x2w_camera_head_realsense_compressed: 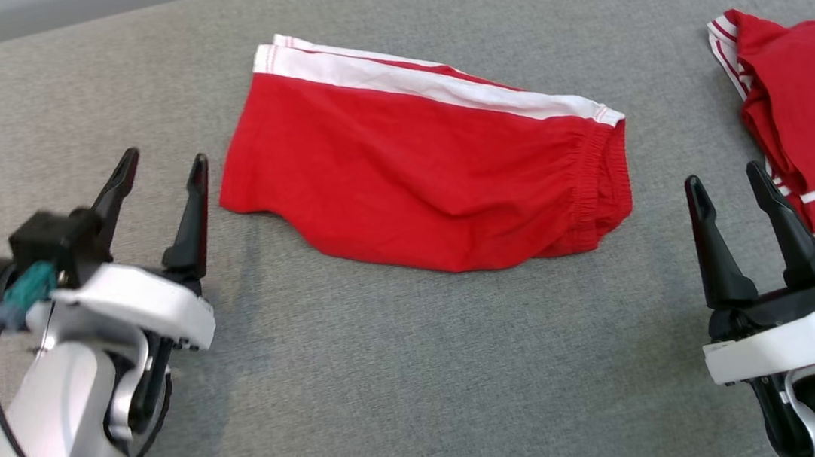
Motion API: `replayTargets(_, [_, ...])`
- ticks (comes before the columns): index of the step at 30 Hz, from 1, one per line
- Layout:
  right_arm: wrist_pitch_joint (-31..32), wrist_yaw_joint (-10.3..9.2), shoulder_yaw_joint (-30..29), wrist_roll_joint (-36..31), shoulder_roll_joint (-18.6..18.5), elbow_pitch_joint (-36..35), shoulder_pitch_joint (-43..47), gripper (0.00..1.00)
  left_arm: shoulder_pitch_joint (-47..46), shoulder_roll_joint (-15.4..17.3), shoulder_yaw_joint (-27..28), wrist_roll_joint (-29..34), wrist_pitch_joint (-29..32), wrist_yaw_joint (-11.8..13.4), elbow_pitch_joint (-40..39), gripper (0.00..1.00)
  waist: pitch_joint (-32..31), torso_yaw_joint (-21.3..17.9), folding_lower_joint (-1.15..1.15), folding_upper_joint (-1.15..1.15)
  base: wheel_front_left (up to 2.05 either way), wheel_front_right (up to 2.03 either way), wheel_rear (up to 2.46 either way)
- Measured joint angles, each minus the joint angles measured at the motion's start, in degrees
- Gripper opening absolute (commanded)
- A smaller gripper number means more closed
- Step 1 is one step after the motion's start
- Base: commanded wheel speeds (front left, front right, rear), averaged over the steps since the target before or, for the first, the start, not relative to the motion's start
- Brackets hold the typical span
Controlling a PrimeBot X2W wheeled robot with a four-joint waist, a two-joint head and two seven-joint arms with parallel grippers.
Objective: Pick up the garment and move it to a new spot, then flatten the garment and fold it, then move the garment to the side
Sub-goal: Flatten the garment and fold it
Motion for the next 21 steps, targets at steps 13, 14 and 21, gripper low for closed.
replayTargets(13, [-1.47,0.00,3.02,1.97,1.13,2.91,-2.06,1.00,-12.29,-3.79,-4.48,-5.55,10.29,-11.12,24.23,1.00,3.44,-5.35,0.00,0.00,0.00,0.00,0.00])
replayTargets(14, [-1.54,0.00,3.07,2.27,1.19,3.15,-2.08,1.00,-12.73,-4.03,-4.72,-5.83,10.59,-11.47,25.39,1.00,3.58,-5.49,0.00,0.00,0.00,0.00,0.00])
replayTargets(21, [-1.97,0.00,3.75,3.44,1.43,4.02,-2.93,1.00,-15.45,-5.26,-5.87,-8.71,11.82,-13.12,29.94,0.00,3.79,-5.68,0.00,0.00,0.00,0.00,0.00])
